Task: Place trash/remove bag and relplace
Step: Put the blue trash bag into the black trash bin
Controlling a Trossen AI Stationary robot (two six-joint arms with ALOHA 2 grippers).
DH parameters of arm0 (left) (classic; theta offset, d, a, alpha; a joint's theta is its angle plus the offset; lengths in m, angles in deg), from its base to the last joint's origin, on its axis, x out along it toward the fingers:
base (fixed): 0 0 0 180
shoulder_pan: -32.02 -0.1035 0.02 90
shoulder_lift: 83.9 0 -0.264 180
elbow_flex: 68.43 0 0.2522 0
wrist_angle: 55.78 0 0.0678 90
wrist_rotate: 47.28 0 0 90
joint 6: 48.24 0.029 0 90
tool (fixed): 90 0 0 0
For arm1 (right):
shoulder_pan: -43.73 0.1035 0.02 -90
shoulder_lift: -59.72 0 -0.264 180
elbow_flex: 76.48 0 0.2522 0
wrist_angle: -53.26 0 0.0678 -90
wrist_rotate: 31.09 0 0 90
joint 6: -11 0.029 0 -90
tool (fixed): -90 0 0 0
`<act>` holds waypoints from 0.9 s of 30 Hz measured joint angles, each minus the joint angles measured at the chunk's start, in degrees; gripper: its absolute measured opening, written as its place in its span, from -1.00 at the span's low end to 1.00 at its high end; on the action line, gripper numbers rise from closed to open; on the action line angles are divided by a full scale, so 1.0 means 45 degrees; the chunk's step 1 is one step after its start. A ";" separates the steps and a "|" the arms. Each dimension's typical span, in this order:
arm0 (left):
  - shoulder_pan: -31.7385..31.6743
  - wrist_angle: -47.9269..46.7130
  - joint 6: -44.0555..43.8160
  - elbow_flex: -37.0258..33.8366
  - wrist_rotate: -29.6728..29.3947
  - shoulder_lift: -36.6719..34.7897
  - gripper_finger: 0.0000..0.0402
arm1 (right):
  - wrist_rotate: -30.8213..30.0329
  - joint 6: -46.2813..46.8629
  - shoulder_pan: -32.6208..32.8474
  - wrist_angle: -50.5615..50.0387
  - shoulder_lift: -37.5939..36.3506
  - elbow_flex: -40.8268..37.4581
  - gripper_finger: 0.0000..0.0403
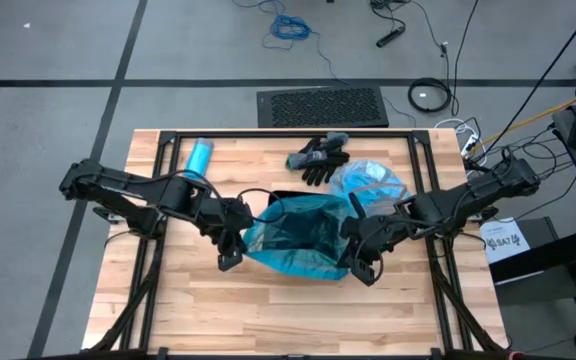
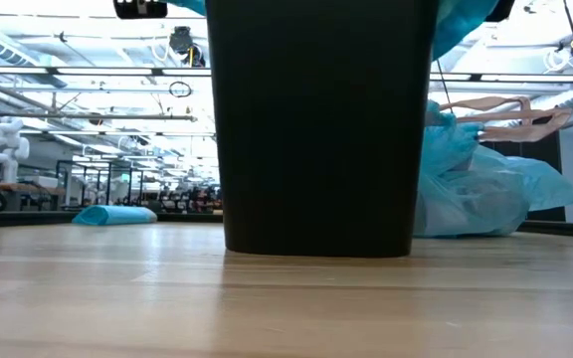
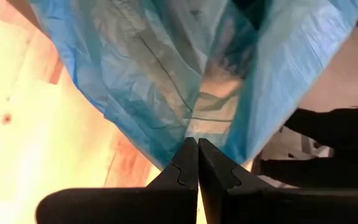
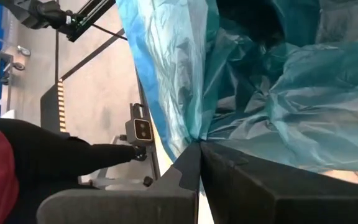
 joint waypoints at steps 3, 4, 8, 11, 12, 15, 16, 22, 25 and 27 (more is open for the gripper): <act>0.0004 0.0032 -0.0006 -0.0005 -0.0014 0.0255 -0.99 | -0.0008 0.0024 -0.0013 -0.0021 0.0000 0.0000 -1.00; 0.0010 0.0058 -0.0019 -0.0010 0.0100 0.0359 -0.99 | -0.0013 0.0010 -0.0013 -0.0021 0.0000 0.0000 -1.00; 0.0193 0.0255 -0.0022 -0.0010 0.1417 0.0733 -0.99 | -0.0006 -0.0023 -0.0023 -0.0018 0.0000 0.0000 -1.00; 0.0391 0.0271 -0.0012 -0.0010 0.1643 0.1067 -0.99 | 0.0021 -0.0054 -0.0023 -0.0023 0.0000 0.0000 -1.00; 0.0466 0.0271 -0.0012 -0.0010 0.1521 0.1189 -0.99 | 0.0026 -0.0051 -0.0023 -0.0032 0.0000 0.0000 -1.00; 0.0515 0.0274 0.0023 -0.0010 0.1224 0.1602 -0.99 | 0.0016 -0.0054 -0.0023 -0.0033 0.0000 0.0000 -1.00; 0.0512 0.0265 0.0034 -0.0010 0.1035 0.1734 -0.99 | 0.0008 -0.0054 -0.0023 -0.0028 0.0000 0.0000 -1.00; 0.0510 0.0126 -0.0017 -0.0010 -0.2070 0.2308 -0.99 | 0.0026 0.0005 -0.0023 -0.0028 0.0000 0.0000 -1.00; 0.0492 0.0121 -0.0293 -0.0015 -0.3260 0.2318 -0.99 | 0.0031 0.0034 -0.0023 -0.0028 0.0000 0.0000 -1.00; 0.0486 0.0134 -0.0557 -0.0015 -0.3506 0.2181 -0.99 | 0.0040 0.0034 -0.0023 -0.0023 0.0000 0.0000 -1.00</act>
